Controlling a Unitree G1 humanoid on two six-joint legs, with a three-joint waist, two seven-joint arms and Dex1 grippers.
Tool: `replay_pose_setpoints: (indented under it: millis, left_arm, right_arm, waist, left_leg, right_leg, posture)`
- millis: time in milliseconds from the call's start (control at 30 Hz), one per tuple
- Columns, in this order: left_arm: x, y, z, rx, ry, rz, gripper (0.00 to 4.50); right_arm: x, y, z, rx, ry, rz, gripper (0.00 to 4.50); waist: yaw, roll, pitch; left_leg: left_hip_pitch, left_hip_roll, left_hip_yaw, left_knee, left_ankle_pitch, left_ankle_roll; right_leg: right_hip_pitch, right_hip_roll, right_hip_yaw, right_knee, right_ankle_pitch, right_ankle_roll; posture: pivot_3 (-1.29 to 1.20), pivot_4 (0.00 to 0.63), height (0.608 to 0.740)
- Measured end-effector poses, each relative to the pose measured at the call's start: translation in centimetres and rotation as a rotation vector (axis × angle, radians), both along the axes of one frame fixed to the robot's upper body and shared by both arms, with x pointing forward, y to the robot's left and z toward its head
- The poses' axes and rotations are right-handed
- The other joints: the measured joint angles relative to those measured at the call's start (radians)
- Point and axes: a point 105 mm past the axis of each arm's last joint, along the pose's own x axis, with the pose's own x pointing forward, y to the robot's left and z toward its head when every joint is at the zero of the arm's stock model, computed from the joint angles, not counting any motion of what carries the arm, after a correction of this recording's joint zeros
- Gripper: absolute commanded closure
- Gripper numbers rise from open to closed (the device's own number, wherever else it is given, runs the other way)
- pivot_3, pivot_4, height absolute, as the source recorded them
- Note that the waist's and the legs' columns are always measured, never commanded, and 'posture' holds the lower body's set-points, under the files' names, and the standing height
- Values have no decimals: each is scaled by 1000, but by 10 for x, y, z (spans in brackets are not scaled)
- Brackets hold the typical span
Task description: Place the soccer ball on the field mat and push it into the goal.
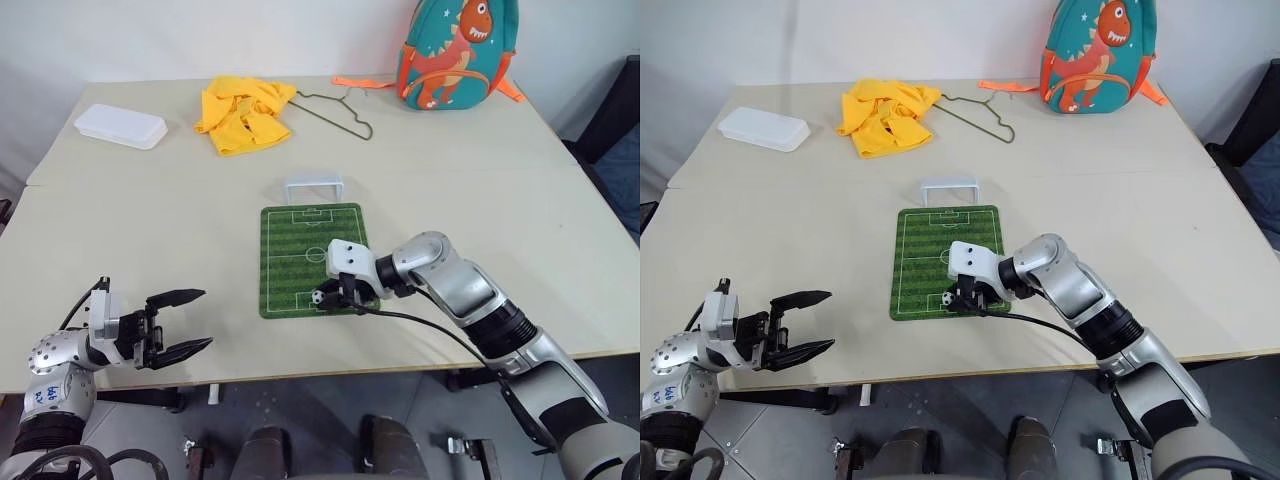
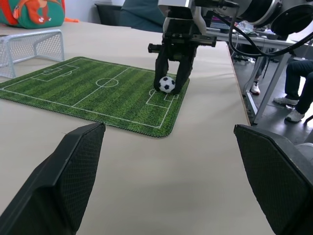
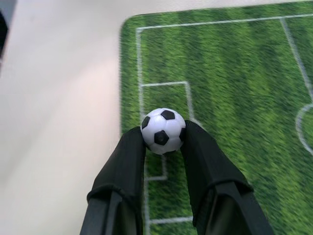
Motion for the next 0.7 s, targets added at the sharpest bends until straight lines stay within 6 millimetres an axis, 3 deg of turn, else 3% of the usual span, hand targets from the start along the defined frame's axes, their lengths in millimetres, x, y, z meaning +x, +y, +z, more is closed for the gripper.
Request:
replay_pose_setpoints:
  millis: [433, 700]
  left_arm:
    - [1, 0, 2, -15, -18, 14, 0]
    - [4, 0, 5, -8, -37, 18, 0]
  right_arm:
    - [-1, 4, -2, -8, -6, 11, 3696]
    - [-6, 1, -3, -12, 4, 47, 1057]
  waist:
    - [0, 0, 0]
    - [0, 0, 0]
  left_leg:
    - [0, 0, 0, 0, 0, 0]
    - [0, 0, 0, 0, 0, 0]
  right_leg:
    - [0, 0, 0, 0, 0, 0]
    - [0, 0, 0, 0, 0, 0]
  posture:
    - [0, 150, 740]
    - [0, 150, 740]
